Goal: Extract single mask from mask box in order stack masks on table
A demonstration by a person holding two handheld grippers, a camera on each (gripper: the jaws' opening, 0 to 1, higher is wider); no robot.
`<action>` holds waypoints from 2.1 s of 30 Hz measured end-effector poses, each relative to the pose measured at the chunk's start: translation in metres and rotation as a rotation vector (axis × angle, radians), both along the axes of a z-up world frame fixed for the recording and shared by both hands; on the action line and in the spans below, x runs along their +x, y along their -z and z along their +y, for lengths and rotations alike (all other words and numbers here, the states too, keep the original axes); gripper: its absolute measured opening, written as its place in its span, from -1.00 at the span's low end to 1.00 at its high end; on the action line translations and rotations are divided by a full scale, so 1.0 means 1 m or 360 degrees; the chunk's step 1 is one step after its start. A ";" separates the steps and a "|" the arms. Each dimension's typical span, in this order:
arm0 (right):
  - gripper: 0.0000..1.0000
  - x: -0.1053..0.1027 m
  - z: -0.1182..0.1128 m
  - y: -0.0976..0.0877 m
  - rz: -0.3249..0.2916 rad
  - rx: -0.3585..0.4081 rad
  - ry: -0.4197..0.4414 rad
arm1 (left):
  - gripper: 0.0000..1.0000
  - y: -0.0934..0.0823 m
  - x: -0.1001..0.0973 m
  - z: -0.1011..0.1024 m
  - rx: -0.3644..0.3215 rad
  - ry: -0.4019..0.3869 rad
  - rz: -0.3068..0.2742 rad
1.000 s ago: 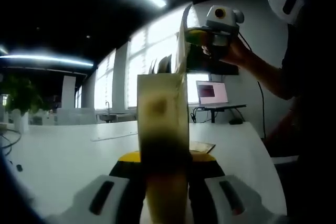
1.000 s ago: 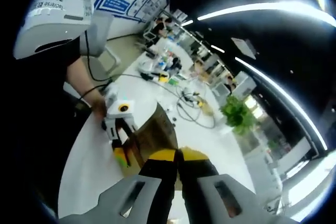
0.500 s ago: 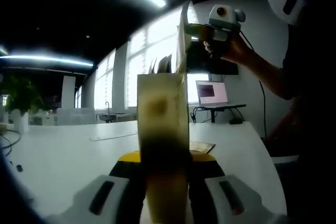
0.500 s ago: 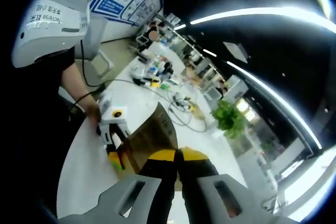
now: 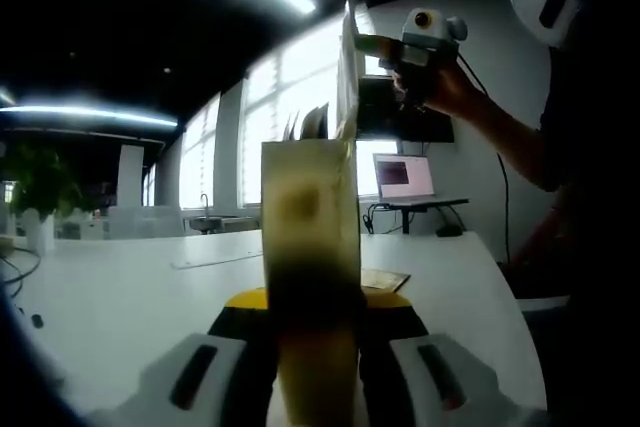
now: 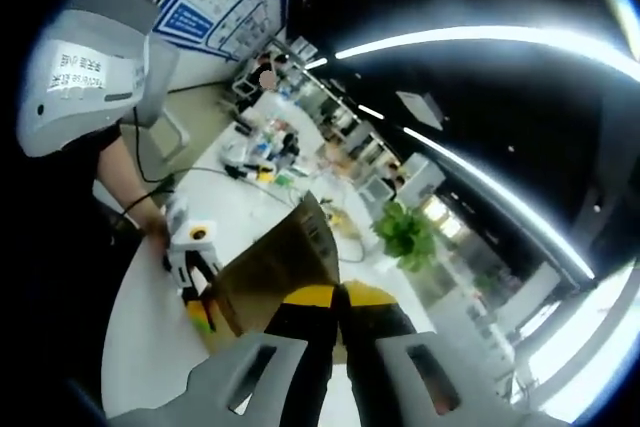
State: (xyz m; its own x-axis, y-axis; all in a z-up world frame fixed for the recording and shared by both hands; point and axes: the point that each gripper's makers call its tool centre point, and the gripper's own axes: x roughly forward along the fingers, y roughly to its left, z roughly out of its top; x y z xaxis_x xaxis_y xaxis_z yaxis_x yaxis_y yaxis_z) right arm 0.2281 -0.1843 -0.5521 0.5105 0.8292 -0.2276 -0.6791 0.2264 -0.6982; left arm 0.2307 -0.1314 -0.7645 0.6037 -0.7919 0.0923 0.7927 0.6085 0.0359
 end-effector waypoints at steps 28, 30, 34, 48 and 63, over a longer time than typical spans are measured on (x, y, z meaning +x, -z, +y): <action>-1.00 0.019 -0.053 -0.035 -0.0034 0.0233 0.0290 | -0.35 0.001 0.001 0.001 0.0000 0.0005 -0.0001; -1.00 0.022 -0.060 -0.033 -0.0025 0.0242 0.0325 | -0.35 0.001 0.001 0.001 -0.0001 0.0006 0.0000; -1.00 0.031 -0.076 -0.025 -0.0050 0.0146 0.0457 | -0.35 0.001 0.001 0.001 -0.0001 0.0007 0.0001; -1.00 0.054 -0.103 0.007 0.0052 0.0147 0.0651 | -0.35 0.001 0.000 0.000 -0.0003 0.0009 0.0005; -1.00 0.090 -0.145 0.054 0.0140 0.0146 0.0897 | -0.35 0.001 0.001 0.000 -0.0007 0.0011 0.0010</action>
